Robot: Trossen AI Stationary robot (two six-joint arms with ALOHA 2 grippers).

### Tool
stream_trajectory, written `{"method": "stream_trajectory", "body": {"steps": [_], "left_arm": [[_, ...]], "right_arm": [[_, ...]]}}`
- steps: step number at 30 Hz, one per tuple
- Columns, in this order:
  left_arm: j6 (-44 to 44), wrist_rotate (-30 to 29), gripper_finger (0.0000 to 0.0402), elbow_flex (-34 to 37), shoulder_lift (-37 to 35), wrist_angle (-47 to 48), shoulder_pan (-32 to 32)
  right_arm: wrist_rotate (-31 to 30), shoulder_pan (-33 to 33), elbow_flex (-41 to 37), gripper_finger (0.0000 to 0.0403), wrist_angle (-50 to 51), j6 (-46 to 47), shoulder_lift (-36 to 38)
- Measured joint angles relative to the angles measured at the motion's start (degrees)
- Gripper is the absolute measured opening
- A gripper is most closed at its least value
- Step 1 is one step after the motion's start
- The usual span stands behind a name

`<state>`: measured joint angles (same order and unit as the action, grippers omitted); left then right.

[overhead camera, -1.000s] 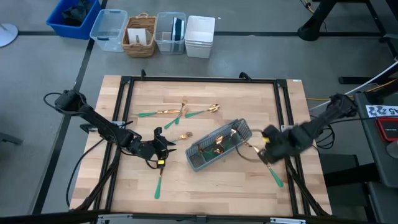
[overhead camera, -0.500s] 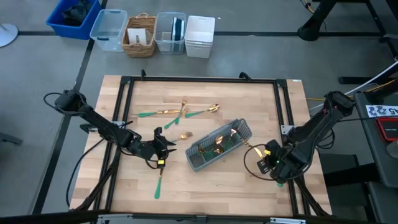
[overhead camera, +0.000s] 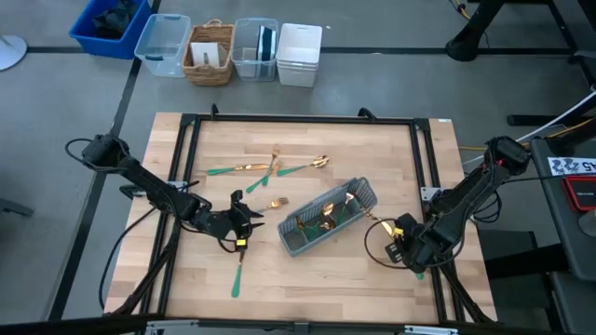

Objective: Sort silverware
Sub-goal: Put the gold knife into the gray silverware organizer

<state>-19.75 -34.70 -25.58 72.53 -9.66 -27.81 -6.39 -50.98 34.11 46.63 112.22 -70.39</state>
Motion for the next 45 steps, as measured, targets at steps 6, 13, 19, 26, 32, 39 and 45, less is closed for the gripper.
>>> {"method": "stream_trajectory", "body": {"steps": [6, 13, 19, 26, 32, 39, 45], "left_arm": [[0.07, 0.0, 0.01, 0.0, 0.0, 0.03, -0.01], [0.14, 0.0, 0.01, 0.0, 0.0, 0.05, -0.02], [0.2, 0.0, 0.01, 0.0, 0.0, 0.05, -0.02], [0.2, 0.0, 0.01, 0.0, 0.0, 0.08, -0.01], [0.22, 0.0, 0.01, 0.0, 0.0, 0.12, 0.0], [0.22, 0.0, 0.01, 0.01, 0.0, 0.18, 0.02], [0.2, 0.0, 0.01, 0.02, 0.0, 0.16, 0.02]], "right_arm": [[0.0, 0.0, -0.92, 0.0147, -0.52, 0.0, -0.02], [2.27, 0.0, -2.87, 0.0121, -3.23, 0.02, -0.02], [2.56, 0.0, -4.44, 0.0111, -7.23, 0.0, -0.04], [2.54, 0.0, -6.01, 0.0111, -8.04, 0.0, 0.11], [2.85, 0.0, -6.01, 0.011, -7.9, 0.03, -0.19], [2.33, 0.0, -5.74, 0.011, -7.16, 2.49, -3.75], [2.19, 0.0, -4.95, 0.011, -6.05, 6.27, -4.3]]}}
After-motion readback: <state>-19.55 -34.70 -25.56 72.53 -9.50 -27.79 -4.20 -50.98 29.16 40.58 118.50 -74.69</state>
